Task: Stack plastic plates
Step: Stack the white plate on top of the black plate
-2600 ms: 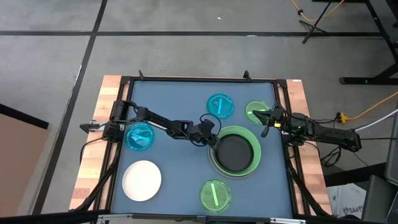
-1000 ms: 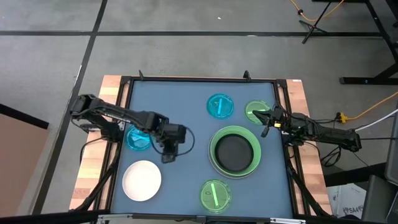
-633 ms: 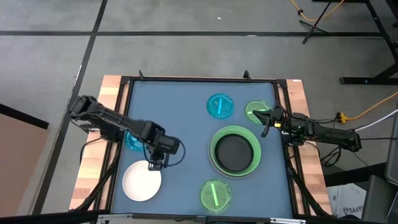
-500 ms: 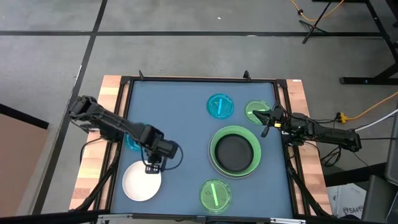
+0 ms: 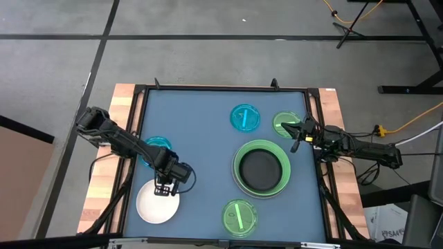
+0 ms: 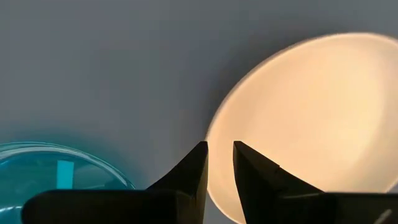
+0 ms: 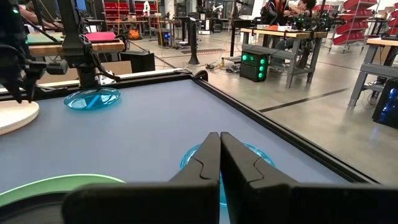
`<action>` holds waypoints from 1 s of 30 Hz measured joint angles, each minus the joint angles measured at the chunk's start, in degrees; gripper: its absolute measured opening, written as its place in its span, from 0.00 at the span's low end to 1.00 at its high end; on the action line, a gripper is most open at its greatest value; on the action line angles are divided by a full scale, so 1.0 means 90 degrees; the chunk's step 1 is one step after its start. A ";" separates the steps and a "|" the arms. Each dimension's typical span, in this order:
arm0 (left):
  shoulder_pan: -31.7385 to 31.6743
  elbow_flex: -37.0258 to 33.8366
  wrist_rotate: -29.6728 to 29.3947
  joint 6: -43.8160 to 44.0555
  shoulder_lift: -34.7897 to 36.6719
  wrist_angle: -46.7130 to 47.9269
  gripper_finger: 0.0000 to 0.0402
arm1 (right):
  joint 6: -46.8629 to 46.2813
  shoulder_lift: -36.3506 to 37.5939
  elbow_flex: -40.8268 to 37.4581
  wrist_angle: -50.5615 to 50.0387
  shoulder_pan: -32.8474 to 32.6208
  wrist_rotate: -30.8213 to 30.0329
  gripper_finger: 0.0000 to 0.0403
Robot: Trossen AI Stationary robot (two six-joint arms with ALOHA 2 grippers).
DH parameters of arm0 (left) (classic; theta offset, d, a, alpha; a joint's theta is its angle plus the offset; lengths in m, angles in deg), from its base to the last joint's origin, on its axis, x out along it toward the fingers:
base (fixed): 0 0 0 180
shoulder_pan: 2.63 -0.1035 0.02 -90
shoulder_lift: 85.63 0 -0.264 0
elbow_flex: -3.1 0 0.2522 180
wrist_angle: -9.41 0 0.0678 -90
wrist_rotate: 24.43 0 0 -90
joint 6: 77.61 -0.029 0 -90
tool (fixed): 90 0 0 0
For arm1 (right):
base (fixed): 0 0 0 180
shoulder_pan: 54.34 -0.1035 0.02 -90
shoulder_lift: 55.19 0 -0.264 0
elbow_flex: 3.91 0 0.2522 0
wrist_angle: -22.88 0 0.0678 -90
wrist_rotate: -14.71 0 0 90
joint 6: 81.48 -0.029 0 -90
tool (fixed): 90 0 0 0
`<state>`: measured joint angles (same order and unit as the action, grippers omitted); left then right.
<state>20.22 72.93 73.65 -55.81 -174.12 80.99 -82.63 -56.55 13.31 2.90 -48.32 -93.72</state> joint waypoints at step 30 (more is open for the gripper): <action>0.0000 -0.1430 0.0103 0.0003 0.0002 -0.1731 0.16 | -0.0002 0.0000 0.0000 0.0000 0.0000 0.0002 0.00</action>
<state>20.22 60.06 74.58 -55.79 -174.10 65.41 -82.65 -56.55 13.31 2.90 -48.32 -93.70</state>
